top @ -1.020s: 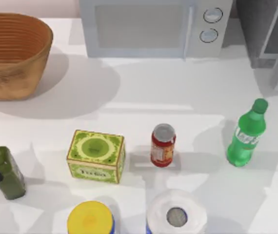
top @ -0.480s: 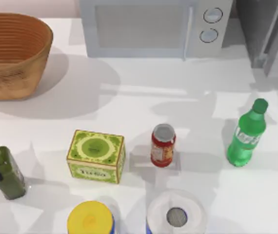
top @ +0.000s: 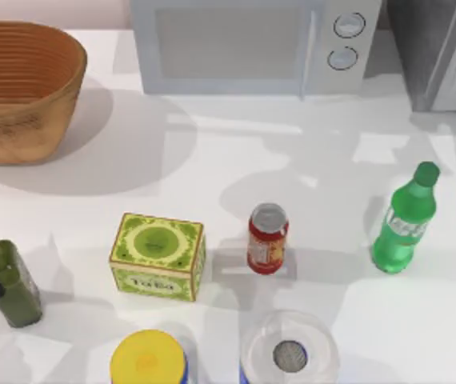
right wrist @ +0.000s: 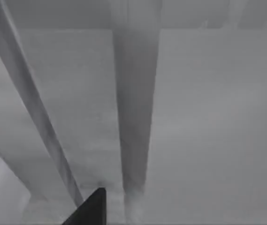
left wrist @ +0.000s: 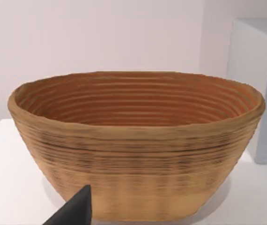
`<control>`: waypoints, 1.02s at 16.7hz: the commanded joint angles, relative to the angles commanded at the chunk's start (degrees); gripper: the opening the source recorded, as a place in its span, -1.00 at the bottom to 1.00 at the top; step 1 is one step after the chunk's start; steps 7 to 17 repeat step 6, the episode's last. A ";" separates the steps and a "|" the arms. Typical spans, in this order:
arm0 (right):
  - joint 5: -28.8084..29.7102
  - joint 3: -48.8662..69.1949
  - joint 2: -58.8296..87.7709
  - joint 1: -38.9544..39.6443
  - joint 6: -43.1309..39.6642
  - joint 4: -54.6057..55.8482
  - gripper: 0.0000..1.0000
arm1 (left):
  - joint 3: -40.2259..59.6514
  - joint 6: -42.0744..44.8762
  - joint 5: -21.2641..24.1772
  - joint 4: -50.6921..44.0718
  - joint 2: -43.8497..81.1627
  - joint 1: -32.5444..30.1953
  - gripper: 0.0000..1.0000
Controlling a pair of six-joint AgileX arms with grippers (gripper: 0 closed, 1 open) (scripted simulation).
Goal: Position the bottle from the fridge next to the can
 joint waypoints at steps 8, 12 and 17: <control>0.26 10.36 8.05 0.08 -0.01 -2.32 1.00 | 0.00 0.00 0.00 0.00 0.00 0.00 1.00; 0.26 10.36 8.05 0.08 -0.01 -2.32 1.00 | 0.00 0.00 0.00 0.00 0.00 0.00 1.00; 0.26 10.36 8.05 0.08 -0.01 -2.32 1.00 | 0.00 0.00 0.00 0.00 0.00 0.00 1.00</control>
